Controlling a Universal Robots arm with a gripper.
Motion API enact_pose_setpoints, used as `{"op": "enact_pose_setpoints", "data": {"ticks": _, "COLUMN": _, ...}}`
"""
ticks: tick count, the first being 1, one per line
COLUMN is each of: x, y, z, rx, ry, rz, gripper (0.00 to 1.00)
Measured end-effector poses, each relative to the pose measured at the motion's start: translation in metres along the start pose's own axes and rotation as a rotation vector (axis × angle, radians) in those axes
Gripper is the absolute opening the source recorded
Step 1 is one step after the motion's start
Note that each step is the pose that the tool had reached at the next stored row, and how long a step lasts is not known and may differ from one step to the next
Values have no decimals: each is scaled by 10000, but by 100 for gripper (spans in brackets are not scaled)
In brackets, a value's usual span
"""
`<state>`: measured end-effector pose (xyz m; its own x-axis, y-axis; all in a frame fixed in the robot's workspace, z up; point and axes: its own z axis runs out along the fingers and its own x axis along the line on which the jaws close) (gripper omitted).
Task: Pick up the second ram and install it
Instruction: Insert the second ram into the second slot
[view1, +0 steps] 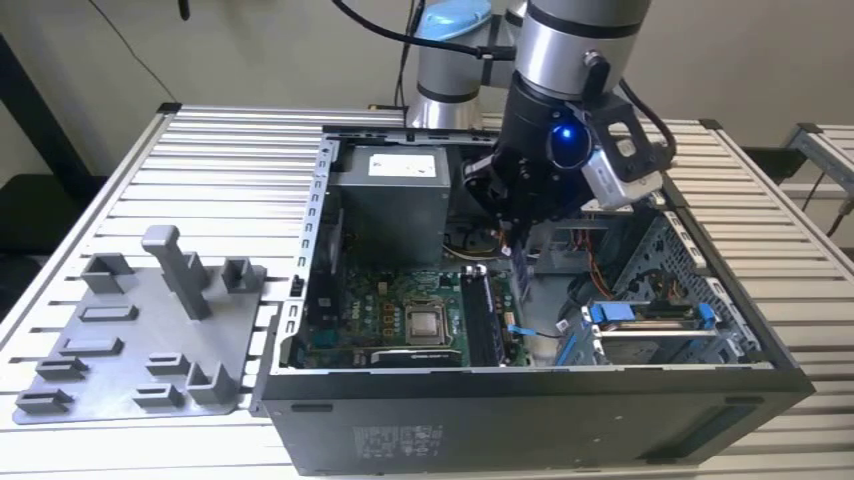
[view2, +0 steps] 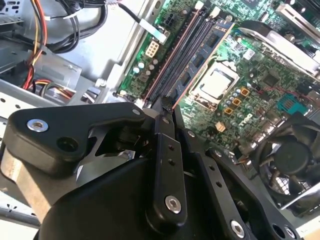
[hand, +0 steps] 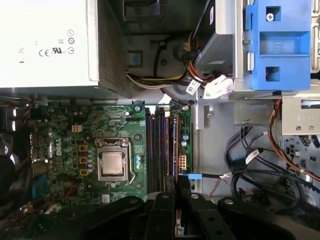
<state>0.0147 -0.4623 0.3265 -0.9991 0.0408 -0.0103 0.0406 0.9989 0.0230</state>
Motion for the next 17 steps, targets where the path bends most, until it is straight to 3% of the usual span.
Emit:
{"op": "enact_pose_setpoints", "data": {"ticks": 6, "x": 1, "y": -2, "z": 61, "rx": 14, "ry": 0, "rz": -5, "gripper": 14}}
{"op": "enact_pose_setpoints", "data": {"ticks": 9, "x": 4, "y": -3, "z": 97, "rx": 10, "ry": 3, "rz": -245, "gripper": 14}}
{"op": "enact_pose_setpoints", "data": {"ticks": 14, "x": 66, "y": -7, "z": 180, "rx": 7, "ry": -111, "rz": -289, "gripper": 14}}
{"op": "enact_pose_setpoints", "data": {"ticks": 17, "x": 112, "y": -10, "z": 235, "rx": 7, "ry": -128, "rz": -238, "gripper": 14}}
